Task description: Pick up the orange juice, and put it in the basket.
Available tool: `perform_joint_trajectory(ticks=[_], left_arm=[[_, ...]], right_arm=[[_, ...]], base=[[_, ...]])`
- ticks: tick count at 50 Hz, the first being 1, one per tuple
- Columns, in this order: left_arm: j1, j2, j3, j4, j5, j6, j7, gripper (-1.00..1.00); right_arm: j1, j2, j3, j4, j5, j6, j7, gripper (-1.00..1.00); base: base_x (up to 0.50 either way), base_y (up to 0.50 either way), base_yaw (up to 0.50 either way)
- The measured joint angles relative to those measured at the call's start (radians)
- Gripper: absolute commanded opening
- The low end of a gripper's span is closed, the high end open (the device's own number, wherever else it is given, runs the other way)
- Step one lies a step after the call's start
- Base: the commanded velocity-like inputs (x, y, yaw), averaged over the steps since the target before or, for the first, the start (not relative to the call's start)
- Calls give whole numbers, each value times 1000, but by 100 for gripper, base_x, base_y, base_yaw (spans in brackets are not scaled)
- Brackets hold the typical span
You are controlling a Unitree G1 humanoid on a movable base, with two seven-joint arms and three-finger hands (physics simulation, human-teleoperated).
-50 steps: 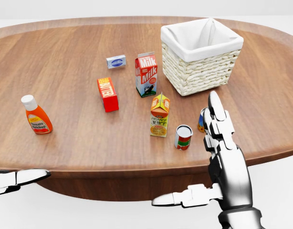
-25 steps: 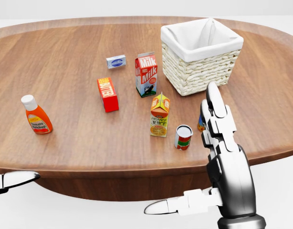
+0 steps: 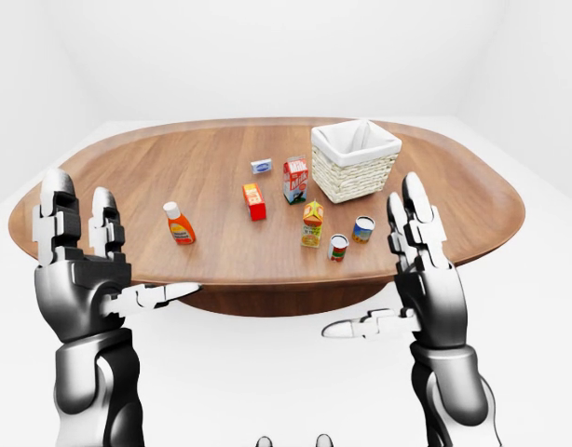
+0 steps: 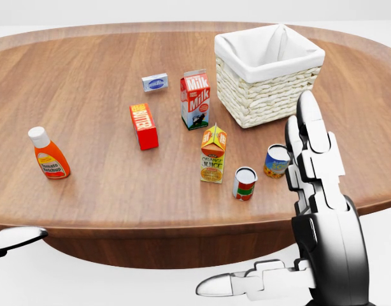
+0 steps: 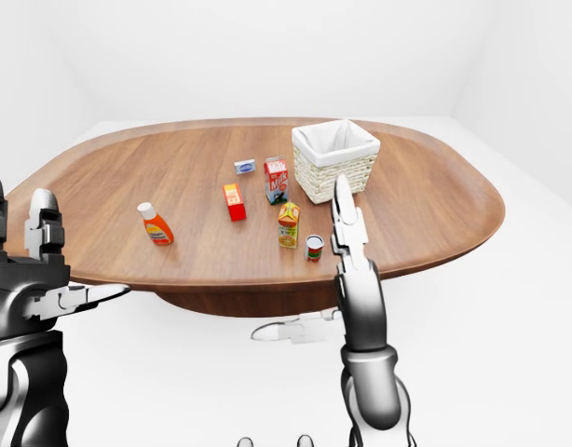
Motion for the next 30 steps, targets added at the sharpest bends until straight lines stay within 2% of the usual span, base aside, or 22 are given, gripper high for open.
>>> perform_joint_trajectory(ticks=[9, 30], left_arm=[[0, 1, 0, 1, -1, 0, 1, 100], [-2, 1, 1, 4, -3, 0, 2, 100]], right_arm=[[1, 0, -5, -23, -20, 0, 3, 100], [3, 1, -14, -51, -49, 0, 9, 100]], base=[[1, -2, 0], [24, -43, 0]])
